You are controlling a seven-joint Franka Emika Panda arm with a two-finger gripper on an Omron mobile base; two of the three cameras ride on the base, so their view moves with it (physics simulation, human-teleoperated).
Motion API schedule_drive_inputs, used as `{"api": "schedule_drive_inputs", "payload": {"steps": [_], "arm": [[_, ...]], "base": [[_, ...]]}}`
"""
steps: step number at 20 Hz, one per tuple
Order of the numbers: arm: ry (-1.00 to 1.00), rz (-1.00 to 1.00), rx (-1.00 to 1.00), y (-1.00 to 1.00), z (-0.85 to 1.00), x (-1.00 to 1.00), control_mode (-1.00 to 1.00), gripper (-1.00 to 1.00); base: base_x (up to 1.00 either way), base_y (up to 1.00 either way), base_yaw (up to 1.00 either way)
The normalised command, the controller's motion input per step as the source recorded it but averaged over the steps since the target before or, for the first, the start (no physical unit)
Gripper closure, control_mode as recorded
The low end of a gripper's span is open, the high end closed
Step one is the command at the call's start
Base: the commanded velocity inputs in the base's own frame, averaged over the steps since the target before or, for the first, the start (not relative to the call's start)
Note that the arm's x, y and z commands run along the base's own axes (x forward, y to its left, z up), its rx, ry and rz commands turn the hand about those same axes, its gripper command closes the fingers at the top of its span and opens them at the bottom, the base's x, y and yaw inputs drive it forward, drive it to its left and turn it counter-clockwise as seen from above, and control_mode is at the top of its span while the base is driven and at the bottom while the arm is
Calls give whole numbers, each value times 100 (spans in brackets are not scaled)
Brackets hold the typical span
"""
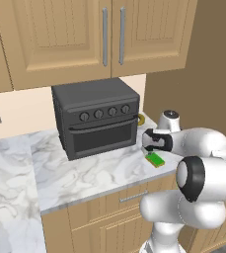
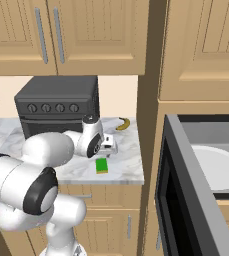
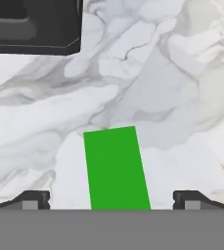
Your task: Place the sponge inside the microwave to prepare for sanitizing.
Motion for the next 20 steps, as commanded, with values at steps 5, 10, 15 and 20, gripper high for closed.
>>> {"api": "schedule_drive_inputs", "payload": {"steps": [5,10,15,20], "arm": [[0,0,0,0,-44,15,-100,-100],[0,0,0,0,-41,12,-100,-100],[0,0,0,-5,-22,4,-100,-100],[0,0,0,-13,-18,0,-100,-100]], "base": [[0,0,0],[0,0,0],[0,0,0],[0,0,0]]}}
